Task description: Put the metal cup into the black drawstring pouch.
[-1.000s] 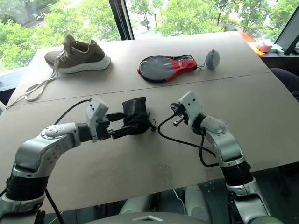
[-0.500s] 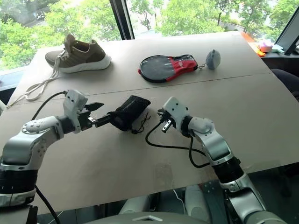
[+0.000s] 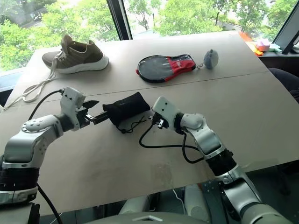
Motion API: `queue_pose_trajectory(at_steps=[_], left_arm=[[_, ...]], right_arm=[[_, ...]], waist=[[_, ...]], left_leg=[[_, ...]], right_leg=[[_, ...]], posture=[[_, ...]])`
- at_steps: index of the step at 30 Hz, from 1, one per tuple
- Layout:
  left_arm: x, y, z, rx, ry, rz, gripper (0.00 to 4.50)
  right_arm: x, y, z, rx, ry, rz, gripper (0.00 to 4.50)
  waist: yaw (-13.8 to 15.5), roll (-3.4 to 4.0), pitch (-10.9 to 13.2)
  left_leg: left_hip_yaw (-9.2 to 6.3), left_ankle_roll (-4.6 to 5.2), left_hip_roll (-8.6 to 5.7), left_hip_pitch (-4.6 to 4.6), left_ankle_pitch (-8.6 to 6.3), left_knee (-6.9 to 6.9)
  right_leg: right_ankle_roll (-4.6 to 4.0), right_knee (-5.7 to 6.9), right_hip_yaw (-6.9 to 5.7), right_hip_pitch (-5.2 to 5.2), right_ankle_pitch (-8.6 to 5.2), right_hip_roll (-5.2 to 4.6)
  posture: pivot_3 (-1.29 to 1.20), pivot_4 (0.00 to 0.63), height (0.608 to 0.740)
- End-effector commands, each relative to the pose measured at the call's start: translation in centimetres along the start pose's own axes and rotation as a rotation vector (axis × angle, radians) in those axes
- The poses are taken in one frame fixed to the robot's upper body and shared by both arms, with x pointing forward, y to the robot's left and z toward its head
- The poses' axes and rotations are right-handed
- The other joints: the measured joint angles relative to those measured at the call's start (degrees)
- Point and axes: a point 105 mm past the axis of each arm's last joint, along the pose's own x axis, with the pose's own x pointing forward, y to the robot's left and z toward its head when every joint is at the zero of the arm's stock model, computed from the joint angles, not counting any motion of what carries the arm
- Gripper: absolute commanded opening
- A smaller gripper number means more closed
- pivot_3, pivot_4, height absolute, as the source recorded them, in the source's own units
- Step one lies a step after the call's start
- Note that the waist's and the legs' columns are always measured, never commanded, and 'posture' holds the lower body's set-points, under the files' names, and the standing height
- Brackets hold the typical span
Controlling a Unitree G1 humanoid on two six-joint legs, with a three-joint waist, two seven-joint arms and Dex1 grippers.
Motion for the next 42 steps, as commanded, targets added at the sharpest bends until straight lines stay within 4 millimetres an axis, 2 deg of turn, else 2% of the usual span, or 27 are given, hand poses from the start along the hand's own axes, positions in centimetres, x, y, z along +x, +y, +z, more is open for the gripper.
queue_pose_trajectory(at_steps=[1,6,10,12,17,22,26,34,42], left_arm=[[-1.6,1.4,0.6,0.020,-0.011,0.038,4.50],[-3.0,1.9,-0.6,0.011,0.040,0.017,4.50],[-3.8,2.0,-0.3,0.002,0.010,0.010,4.50],[-4.4,0.9,0.5,-0.017,-0.039,-0.056,4.50],[-6.8,-2.1,0.1,-0.084,0.008,-0.257,4.50],[-8.8,-3.4,0.6,-0.047,0.012,-0.366,4.50],[-9.1,-2.8,0.9,0.054,-0.004,-0.337,4.50],[-10.0,-3.1,0.6,0.145,0.010,-0.381,4.50],[-9.7,-4.0,0.7,0.141,-0.018,-0.414,4.50]], right_arm=[[0.5,1.4,1.4,-0.052,-0.048,0.131,1.83],[1.9,1.2,1.5,-0.068,-0.033,0.219,1.83],[3.4,0.2,1.2,-0.086,-0.014,0.237,1.83],[3.7,0.3,0.6,-0.097,0.015,0.288,1.83],[3.6,0.8,-1.2,-0.112,0.091,0.381,1.83],[4.3,0.6,-2.2,-0.133,0.129,0.387,1.83],[4.9,0.0,-1.8,-0.125,0.110,0.350,1.83],[4.9,-0.7,-0.8,-0.059,0.070,0.330,1.83],[5.1,-0.2,-3.0,-0.041,0.183,0.344,1.83]], waist=[[0.07,0.00,0.00],[-0.03,0.01,0.01],[0.06,0.00,0.01],[0.02,-0.01,0.01],[-0.13,0.01,0.02],[-0.21,0.04,0.03],[-0.08,0.04,0.03],[-0.05,0.08,0.06],[-0.22,0.07,0.05]], left_leg=[[0.00,0.00,0.00,0.00,0.00,0.00],[0.00,0.00,0.00,0.01,0.00,0.00],[-0.03,0.00,0.00,0.02,0.00,0.00],[-0.04,0.00,0.00,0.00,0.00,-0.01],[-0.03,0.00,0.00,-0.04,0.00,-0.03],[-0.01,-0.02,0.06,0.09,0.00,-0.05],[0.03,-0.04,0.07,0.38,0.01,-0.14],[0.13,-0.05,0.07,0.41,0.01,-0.29],[0.15,-0.05,0.07,0.43,0.01,-0.30]], right_leg=[[0.00,-0.01,-0.01,-0.01,0.00,0.00],[0.00,-0.03,-0.03,0.00,0.00,0.00],[0.00,-0.01,-0.09,0.00,0.00,0.01],[0.00,-0.03,-0.12,0.00,0.00,0.00],[0.00,-0.17,-0.13,0.00,0.00,-0.03],[-0.02,0.00,-0.12,0.02,0.00,0.02],[-0.04,0.07,-0.10,0.19,0.00,0.03],[-0.05,-0.03,-0.03,0.18,0.00,0.03],[-0.06,0.00,0.00,0.18,0.01,0.04]], posture=[[0.00,0.150,0.740],[0.00,0.150,0.740],[0.00,0.150,0.740],[0.00,0.150,0.740],[0.00,0.150,0.740],[0.00,0.150,0.740],[0.00,0.150,0.740],[0.00,0.150,0.740],[0.00,0.150,0.740]])
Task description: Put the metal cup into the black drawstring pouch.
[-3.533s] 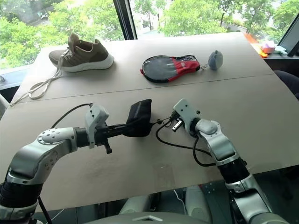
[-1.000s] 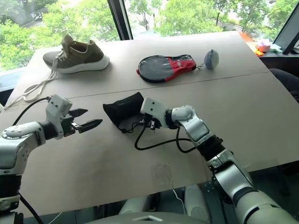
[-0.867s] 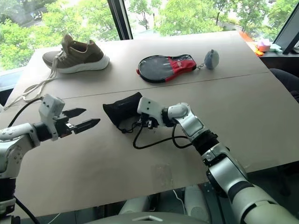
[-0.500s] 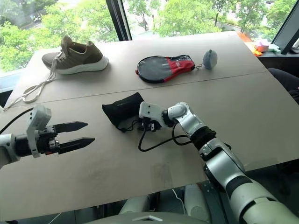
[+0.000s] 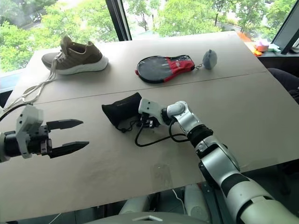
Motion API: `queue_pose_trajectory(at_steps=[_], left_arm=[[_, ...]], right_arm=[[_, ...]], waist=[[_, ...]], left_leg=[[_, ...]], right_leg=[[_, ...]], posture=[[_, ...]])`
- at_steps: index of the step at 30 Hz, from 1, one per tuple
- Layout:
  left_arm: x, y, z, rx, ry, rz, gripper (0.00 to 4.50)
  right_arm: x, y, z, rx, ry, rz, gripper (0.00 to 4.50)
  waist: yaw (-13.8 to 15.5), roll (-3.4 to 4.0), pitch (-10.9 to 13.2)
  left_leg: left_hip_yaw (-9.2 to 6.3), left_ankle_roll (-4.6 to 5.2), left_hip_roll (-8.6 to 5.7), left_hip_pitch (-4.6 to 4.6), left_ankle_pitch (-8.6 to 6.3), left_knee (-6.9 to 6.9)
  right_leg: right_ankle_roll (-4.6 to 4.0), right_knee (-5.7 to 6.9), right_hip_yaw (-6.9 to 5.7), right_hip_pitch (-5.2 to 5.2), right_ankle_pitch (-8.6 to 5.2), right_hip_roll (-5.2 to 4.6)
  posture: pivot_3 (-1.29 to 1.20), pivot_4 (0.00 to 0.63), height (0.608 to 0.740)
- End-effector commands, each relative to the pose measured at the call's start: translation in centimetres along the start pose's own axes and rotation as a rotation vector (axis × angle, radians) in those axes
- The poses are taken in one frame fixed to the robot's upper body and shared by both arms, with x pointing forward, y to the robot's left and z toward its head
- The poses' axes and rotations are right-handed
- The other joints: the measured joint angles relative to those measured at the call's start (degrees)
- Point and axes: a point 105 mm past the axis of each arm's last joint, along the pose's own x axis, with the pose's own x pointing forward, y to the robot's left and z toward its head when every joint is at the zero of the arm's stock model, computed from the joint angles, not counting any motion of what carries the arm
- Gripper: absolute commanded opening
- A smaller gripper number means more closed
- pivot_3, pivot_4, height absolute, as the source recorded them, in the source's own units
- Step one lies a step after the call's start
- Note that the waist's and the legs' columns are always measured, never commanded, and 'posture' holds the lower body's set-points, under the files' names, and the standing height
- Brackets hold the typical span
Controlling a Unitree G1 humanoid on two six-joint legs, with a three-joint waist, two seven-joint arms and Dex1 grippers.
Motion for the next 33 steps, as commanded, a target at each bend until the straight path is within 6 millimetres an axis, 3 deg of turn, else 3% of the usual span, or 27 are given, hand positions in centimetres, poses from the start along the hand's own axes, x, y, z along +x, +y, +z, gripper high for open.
queue_pose_trajectory(at_steps=[1,3,5,7,8,16,20,23,28,31,33], left_arm=[[-0.1,-0.4,0.8,0.040,-0.021,-0.011,4.50],[-0.1,-0.4,0.8,0.040,-0.020,-0.012,4.50],[-0.1,-0.6,0.6,0.040,-0.012,-0.017,4.50],[-0.2,-0.8,0.4,0.041,0.003,-0.028,4.50],[-0.1,-0.9,0.3,0.044,0.012,-0.034,4.50],[0.5,-0.7,0.2,0.054,0.014,-0.044,4.50],[1.3,-0.1,0.9,0.072,-0.016,-0.024,4.50],[2.5,0.8,1.8,0.094,-0.060,0.009,4.50],[6.1,0.9,5.5,0.063,-0.271,-0.048,4.50],[8.7,0.5,8.7,0.059,-0.399,-0.109,4.50],[9.9,1.0,10.6,0.066,-0.459,-0.103,4.50]], right_arm=[[0.2,0.4,-0.6,0.005,0.052,0.031,1.83],[0.4,0.6,-0.6,0.030,0.053,0.040,1.60],[0.5,0.6,-0.5,0.033,0.051,0.037,1.06],[0.5,0.6,-0.4,0.027,0.049,0.032,0.16],[0.4,0.6,-0.4,0.024,0.049,0.031,0.03],[-1.3,1.1,0.8,0.014,-0.038,0.031,0.03],[-4.4,1.7,4.8,0.084,-0.234,0.013,0.03],[-7.4,0.8,8.3,0.054,-0.370,-0.104,0.03],[-12.4,-4.3,14.1,0.020,-0.606,-0.447,0.03],[-14.9,-6.5,17.2,-0.129,-0.688,-0.626,0.03],[-15.5,-6.9,18.4,-0.303,-0.645,-0.701,0.03]], waist=[[-0.02,0.00,0.00],[-0.01,0.00,0.00],[-0.02,0.00,0.00],[-0.02,0.00,0.00],[-0.01,0.00,0.00],[0.33,0.01,0.01],[0.45,0.02,0.02],[0.40,0.03,0.02],[0.35,0.03,0.03],[0.64,0.03,0.04],[0.50,-0.05,0.01]], left_leg=[[0.00,0.00,0.01,0.00,0.00,0.00],[0.00,0.00,0.01,0.02,0.00,0.00],[0.01,0.00,0.01,0.02,0.00,0.00],[0.02,0.00,0.01,0.02,0.00,-0.01],[0.02,0.00,0.01,0.02,0.00,-0.02],[0.00,0.00,0.01,0.00,-0.01,-0.03],[-0.13,0.01,0.00,-0.15,-0.01,0.01],[-0.17,0.01,0.00,-0.20,-0.01,0.01],[-0.09,0.01,-0.01,-0.13,-0.01,0.00],[-0.16,0.01,-0.02,-0.21,0.00,0.03],[-0.20,0.01,-0.09,-0.40,0.01,0.21]], right_leg=[[0.00,0.01,0.00,0.00,0.00,0.00],[0.00,0.02,0.00,0.00,0.00,0.01],[0.00,0.02,0.01,0.00,0.00,0.00],[0.00,0.01,0.01,0.00,0.00,0.00],[0.00,0.01,0.00,0.00,0.00,0.00],[0.00,-0.04,-0.01,0.00,0.00,-0.01],[0.00,-0.16,-0.01,-0.02,0.01,-0.04],[-0.01,-0.15,-0.01,-0.06,0.01,-0.05],[-0.02,-0.06,-0.03,-0.09,0.02,-0.04],[-0.01,-0.08,-0.14,-0.12,0.02,-0.07],[-0.01,-0.03,-0.36,-0.20,0.02,-0.09]], posture=[[0.00,0.150,0.740],[0.00,0.150,0.740],[0.00,0.150,0.740],[0.00,0.150,0.740],[0.00,0.150,0.740],[0.00,0.150,0.740],[0.00,0.150,0.740],[0.00,0.150,0.740],[0.00,0.150,0.740],[0.00,0.150,0.740],[0.00,0.150,0.740]])
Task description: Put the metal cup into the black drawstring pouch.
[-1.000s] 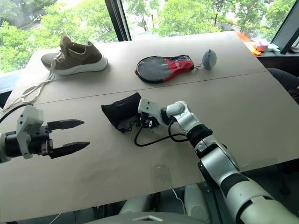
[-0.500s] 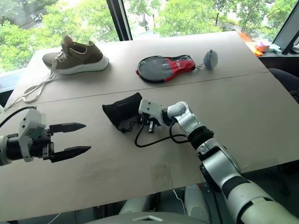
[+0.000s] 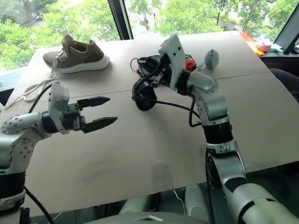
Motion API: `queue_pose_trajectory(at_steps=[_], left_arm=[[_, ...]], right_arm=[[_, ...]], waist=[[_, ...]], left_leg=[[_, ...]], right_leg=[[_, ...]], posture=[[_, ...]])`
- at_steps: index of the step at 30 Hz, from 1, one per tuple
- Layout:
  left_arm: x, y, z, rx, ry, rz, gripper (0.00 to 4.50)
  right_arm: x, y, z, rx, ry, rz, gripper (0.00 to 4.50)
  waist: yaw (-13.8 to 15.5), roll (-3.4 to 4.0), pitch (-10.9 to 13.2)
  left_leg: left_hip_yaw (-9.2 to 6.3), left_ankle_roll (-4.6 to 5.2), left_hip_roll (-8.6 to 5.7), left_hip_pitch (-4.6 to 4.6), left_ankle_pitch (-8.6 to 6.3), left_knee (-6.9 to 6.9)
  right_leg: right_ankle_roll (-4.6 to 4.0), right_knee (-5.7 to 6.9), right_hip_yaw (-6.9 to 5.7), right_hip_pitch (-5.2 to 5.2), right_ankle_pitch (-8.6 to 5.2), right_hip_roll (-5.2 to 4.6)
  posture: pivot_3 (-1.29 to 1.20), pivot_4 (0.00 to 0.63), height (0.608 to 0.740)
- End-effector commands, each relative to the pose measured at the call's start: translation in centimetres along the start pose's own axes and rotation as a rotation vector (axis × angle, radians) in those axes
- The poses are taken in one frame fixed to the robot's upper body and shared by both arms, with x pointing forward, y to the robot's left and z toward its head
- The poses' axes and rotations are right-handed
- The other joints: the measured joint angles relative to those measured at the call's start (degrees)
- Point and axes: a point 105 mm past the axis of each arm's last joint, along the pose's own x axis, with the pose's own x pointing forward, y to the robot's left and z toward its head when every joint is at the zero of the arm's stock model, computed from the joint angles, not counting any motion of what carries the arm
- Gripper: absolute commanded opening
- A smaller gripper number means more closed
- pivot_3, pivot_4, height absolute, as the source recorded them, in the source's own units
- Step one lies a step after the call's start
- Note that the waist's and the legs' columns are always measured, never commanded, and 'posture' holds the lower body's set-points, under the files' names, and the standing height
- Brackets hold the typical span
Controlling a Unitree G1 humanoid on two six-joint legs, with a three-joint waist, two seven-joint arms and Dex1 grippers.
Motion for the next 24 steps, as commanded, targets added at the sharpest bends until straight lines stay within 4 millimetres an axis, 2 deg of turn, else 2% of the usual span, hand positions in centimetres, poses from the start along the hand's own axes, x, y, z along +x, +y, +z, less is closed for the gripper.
queue_pose_trajectory(at_steps=[1,4,7,11,20,24], left_arm=[[2.3,0.9,2.3,0.025,-0.089,0.009,4.50],[4.3,2.9,4.9,0.059,-0.187,0.074,4.50],[5.4,4.3,7.4,0.081,-0.279,0.126,4.50],[6.1,4.7,8.5,0.134,-0.310,0.124,4.50],[9.9,4.5,8.0,0.183,-0.283,0.048,4.50],[10.3,4.8,8.1,0.192,-0.289,0.051,4.50]], right_arm=[[0.6,-1.1,3.8,-0.338,-0.100,-0.044,0.03],[0.9,-1.4,5.0,-0.604,-0.105,-0.025,0.03],[1.2,-2.0,5.5,-0.641,-0.122,-0.031,0.03],[1.3,-2.2,5.3,-0.662,-0.121,-0.024,0.03],[1.6,-1.0,5.3,-0.683,-0.129,0.048,0.03],[1.6,-0.7,5.0,-0.687,-0.118,0.068,0.03]], waist=[[-0.29,-0.08,-0.04],[-0.55,-0.09,-0.04],[-0.82,-0.10,-0.04],[-2.27,-0.09,-0.04],[-1.88,-0.09,-0.04],[-1.97,-0.09,-0.04]], left_leg=[[-0.03,0.00,0.00,-0.04,0.00,0.08],[0.02,0.01,-0.01,-0.07,0.00,0.08],[-0.01,-0.01,0.02,-0.10,0.02,0.11],[0.01,-0.01,0.04,-0.10,0.02,0.10],[-0.06,-0.02,0.00,-0.12,0.02,0.25],[-0.06,-0.01,0.00,-0.13,0.02,0.27]], right_leg=[[0.00,0.01,-0.04,0.01,0.01,-0.02],[0.01,-0.04,-0.19,0.00,0.01,-0.07],[0.00,-0.02,-0.30,-0.01,0.01,-0.05],[0.00,0.00,-0.29,-0.02,0.01,-0.08],[0.00,0.06,-0.34,-0.01,0.01,-0.08],[0.00,0.09,-0.33,-0.03,0.01,-0.08]], posture=[[0.00,0.150,0.740],[0.00,0.150,0.740],[0.00,0.150,0.740],[0.00,0.150,0.740],[0.00,0.150,0.740],[0.00,0.150,0.740]])
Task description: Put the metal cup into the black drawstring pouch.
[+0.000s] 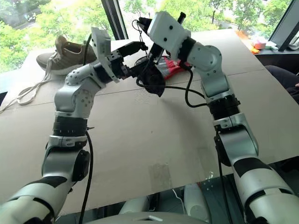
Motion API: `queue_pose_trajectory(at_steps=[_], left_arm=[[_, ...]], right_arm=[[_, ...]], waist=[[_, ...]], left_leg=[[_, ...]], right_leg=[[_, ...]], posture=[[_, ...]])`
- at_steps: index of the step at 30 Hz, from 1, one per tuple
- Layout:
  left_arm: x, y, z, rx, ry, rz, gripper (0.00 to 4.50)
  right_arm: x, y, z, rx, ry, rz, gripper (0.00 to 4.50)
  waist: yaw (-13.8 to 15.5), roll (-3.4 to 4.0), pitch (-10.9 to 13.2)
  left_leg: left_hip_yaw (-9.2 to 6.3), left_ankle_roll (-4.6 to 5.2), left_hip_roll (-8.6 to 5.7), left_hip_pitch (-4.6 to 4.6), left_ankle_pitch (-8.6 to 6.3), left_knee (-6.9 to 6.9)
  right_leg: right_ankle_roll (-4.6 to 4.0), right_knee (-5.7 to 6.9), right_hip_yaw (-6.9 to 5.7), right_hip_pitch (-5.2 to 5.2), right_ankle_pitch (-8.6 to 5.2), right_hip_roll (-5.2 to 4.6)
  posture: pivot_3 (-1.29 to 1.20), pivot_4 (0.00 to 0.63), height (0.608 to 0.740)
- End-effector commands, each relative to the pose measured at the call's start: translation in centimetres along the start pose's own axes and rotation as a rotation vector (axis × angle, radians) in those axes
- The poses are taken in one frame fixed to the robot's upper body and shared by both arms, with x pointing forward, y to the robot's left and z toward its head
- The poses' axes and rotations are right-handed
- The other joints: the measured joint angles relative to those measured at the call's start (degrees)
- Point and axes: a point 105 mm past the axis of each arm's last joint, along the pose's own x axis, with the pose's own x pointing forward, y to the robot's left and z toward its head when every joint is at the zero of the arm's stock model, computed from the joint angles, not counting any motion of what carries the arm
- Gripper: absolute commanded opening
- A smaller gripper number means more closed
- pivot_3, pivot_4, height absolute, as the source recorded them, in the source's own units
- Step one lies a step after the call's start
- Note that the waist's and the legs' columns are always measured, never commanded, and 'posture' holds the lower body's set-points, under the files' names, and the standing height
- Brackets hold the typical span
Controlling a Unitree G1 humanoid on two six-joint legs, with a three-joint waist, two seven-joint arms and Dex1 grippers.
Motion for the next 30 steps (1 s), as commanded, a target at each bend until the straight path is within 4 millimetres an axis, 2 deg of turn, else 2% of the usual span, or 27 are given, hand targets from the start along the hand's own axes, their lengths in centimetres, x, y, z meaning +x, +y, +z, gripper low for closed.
queue_pose_trajectory(at_steps=[1,5,8,10,13,14,15,19,30], left_arm=[[0.2,0.6,2.2,0.058,-0.068,0.017,4.50],[-0.5,0.4,3.2,0.006,-0.117,0.000,4.50],[-1.1,0.1,2.6,-0.014,-0.095,-0.005,4.50],[-1.4,-0.2,1.9,-0.027,-0.069,-0.009,3.99],[-1.6,-0.6,1.6,-0.041,-0.053,-0.015,2.68],[-1.6,-0.6,1.6,-0.043,-0.052,-0.013,2.47],[-1.6,-0.6,1.6,-0.043,-0.050,-0.011,1.94],[-1.5,-0.6,1.3,-0.038,-0.029,-0.008,1.94],[-1.3,-0.2,2.2,-0.047,-0.076,0.008,1.94]], right_arm=[[0.4,-0.7,2.4,-0.053,-0.076,-0.002,0.03],[0.4,-0.3,2.4,-0.045,-0.070,0.014,0.03],[0.4,0.0,2.4,-0.037,-0.069,0.026,0.03],[0.5,0.2,2.5,-0.033,-0.072,0.031,0.00],[0.7,0.2,2.8,-0.032,-0.079,0.035,0.00],[0.7,0.2,2.8,-0.033,-0.080,0.036,0.00],[0.8,0.2,2.9,-0.033,-0.082,0.036,0.00],[0.9,0.2,3.2,-0.031,-0.089,0.036,0.00],[0.6,0.6,3.1,-0.032,-0.072,0.049,0.00]], waist=[[-0.02,0.00,0.00],[-0.06,0.00,0.00],[-0.01,0.00,0.00],[-0.02,0.00,0.00],[0.03,0.00,0.00],[0.04,0.00,0.00],[0.08,0.00,0.00],[0.07,0.00,0.00],[0.06,0.00,0.00]], left_leg=[[0.00,0.00,0.00,0.00,0.00,0.00],[-0.01,0.00,0.01,0.00,0.00,-0.01],[-0.03,0.00,0.01,-0.01,0.00,0.00],[-0.03,0.00,0.00,-0.01,0.00,0.02],[-0.04,0.00,0.00,-0.01,0.00,0.03],[-0.05,0.00,0.00,-0.01,0.00,0.04],[-0.05,0.00,0.00,-0.02,0.00,0.05],[-0.07,0.00,0.00,-0.02,0.00,0.06],[-0.07,0.00,-0.01,-0.02,0.00,0.06]], right_leg=[[0.00,0.00,0.00,-0.01,0.00,0.00],[0.00,0.01,0.01,-0.03,0.00,0.00],[0.00,0.01,0.01,-0.03,0.00,0.00],[0.00,0.02,0.01,-0.02,0.00,0.00],[0.00,0.03,0.00,-0.02,0.00,0.00],[0.00,0.03,-0.01,-0.02,0.00,0.01],[0.00,0.04,-0.01,-0.02,0.00,0.01],[0.00,0.03,-0.02,-0.01,0.00,0.00],[0.00,0.03,-0.02,-0.01,0.00,0.00]], posture=[[0.00,0.150,0.740],[0.00,0.150,0.740],[0.00,0.150,0.740],[0.00,0.150,0.740],[0.00,0.150,0.740],[0.00,0.150,0.740],[0.00,0.150,0.740],[0.00,0.150,0.740],[0.00,0.150,0.740]])
